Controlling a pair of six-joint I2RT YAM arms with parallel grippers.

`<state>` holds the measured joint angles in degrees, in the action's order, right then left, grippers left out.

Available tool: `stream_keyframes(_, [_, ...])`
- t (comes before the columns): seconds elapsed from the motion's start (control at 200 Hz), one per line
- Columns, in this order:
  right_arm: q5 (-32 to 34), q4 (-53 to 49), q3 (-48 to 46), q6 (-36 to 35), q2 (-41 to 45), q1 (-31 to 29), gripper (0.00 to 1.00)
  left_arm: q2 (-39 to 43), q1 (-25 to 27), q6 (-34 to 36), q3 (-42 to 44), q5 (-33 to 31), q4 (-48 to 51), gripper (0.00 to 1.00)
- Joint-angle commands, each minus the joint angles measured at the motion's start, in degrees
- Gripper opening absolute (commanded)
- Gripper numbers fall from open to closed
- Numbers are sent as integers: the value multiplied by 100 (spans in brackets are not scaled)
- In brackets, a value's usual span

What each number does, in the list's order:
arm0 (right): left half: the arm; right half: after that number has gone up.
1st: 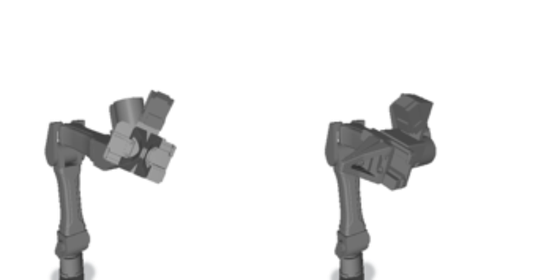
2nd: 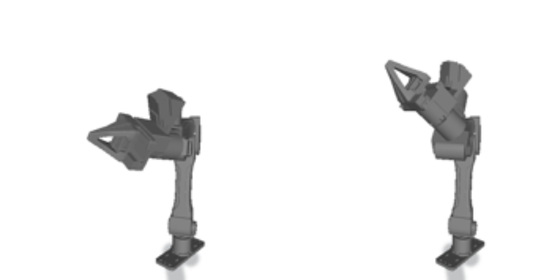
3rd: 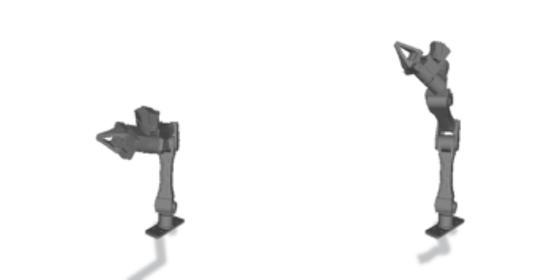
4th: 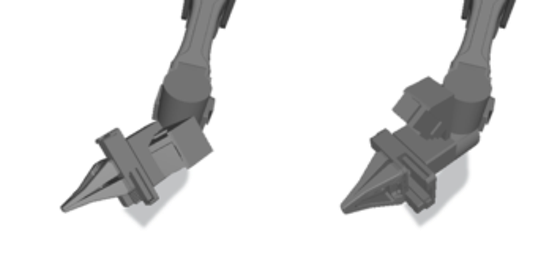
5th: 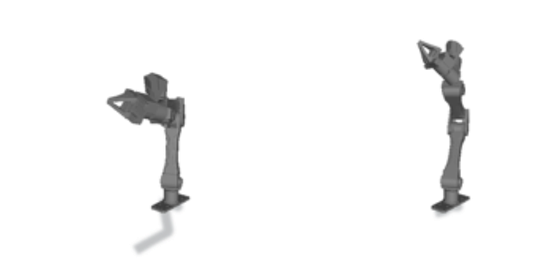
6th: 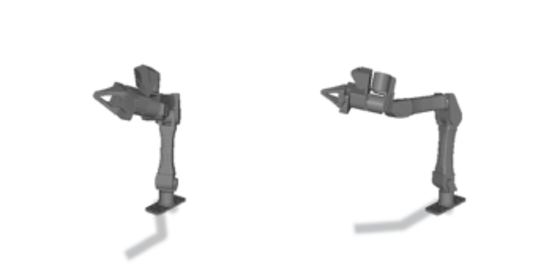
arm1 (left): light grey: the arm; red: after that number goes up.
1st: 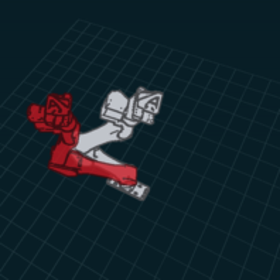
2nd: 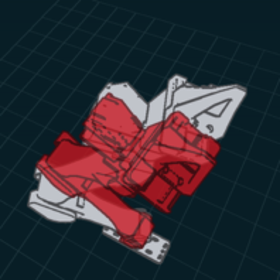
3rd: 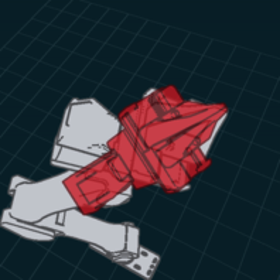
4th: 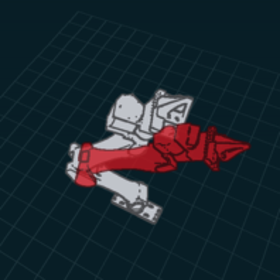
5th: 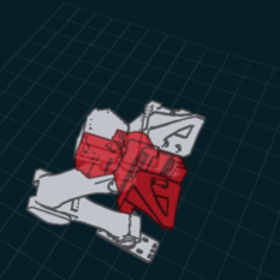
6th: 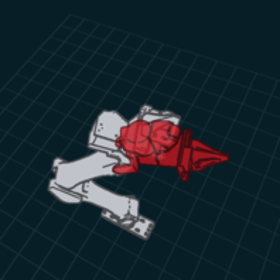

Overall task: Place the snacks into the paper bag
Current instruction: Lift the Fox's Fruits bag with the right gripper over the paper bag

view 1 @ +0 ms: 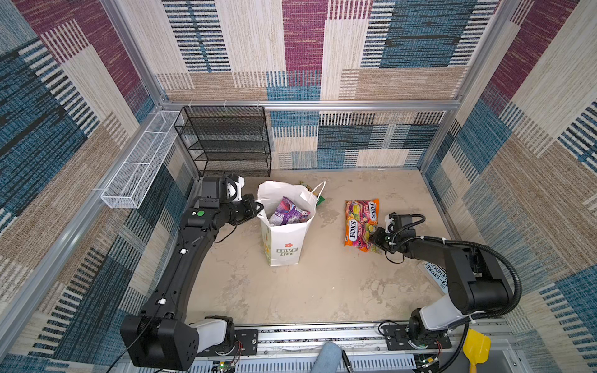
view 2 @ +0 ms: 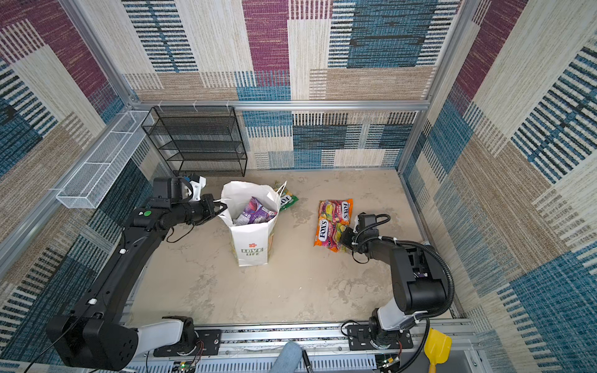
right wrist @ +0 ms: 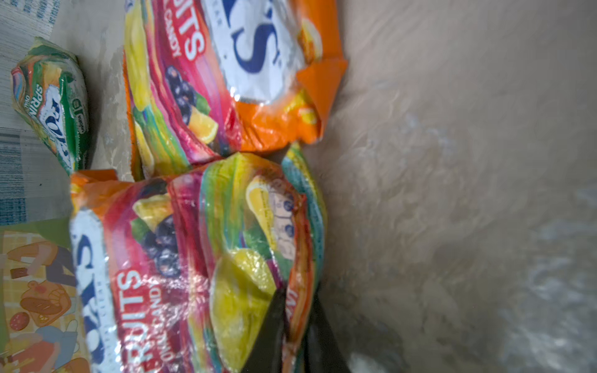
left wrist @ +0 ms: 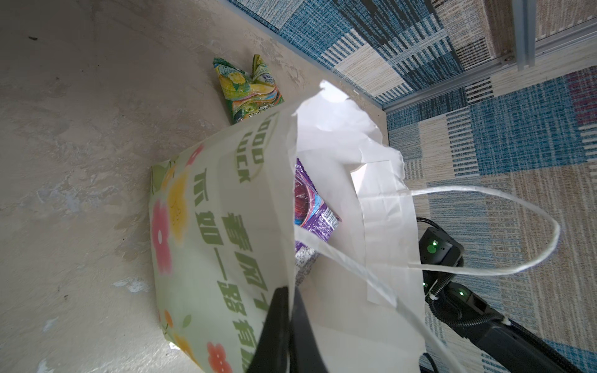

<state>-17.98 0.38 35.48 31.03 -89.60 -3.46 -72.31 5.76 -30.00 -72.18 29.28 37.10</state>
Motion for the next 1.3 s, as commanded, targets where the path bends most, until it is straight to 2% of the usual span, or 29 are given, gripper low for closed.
stream_keyframes(0.0, [-10,-718,-59,35,-3,-23,2,37,-13,-15,10,156,-239,0])
stream_keyframes(0.14, [-236,-799,-77,65,517,-23,0,30,-22,-23,9,181,-245,0])
stream_keyframes(0.381, [-534,-1170,220,249,2194,-27,0,24,-22,-57,38,322,-332,0])
stream_keyframes(0.546, [-559,-1594,984,473,3094,-116,0,21,-31,-81,47,342,-393,0])
stream_keyframes(0.626, [-504,-1784,1486,510,3279,-213,0,33,-31,-110,76,594,-473,0])
stream_keyframes(0.946, [-940,-1779,2853,904,3201,-578,0,52,-31,-111,89,617,-495,0])
stream_keyframes(1.137, [-539,-1624,3843,968,2770,-1472,0,55,-31,-110,85,552,-464,0])
stream_keyframes(1.297, [-102,-1585,4764,782,2062,-2356,0,67,-40,-88,83,509,-449,0])
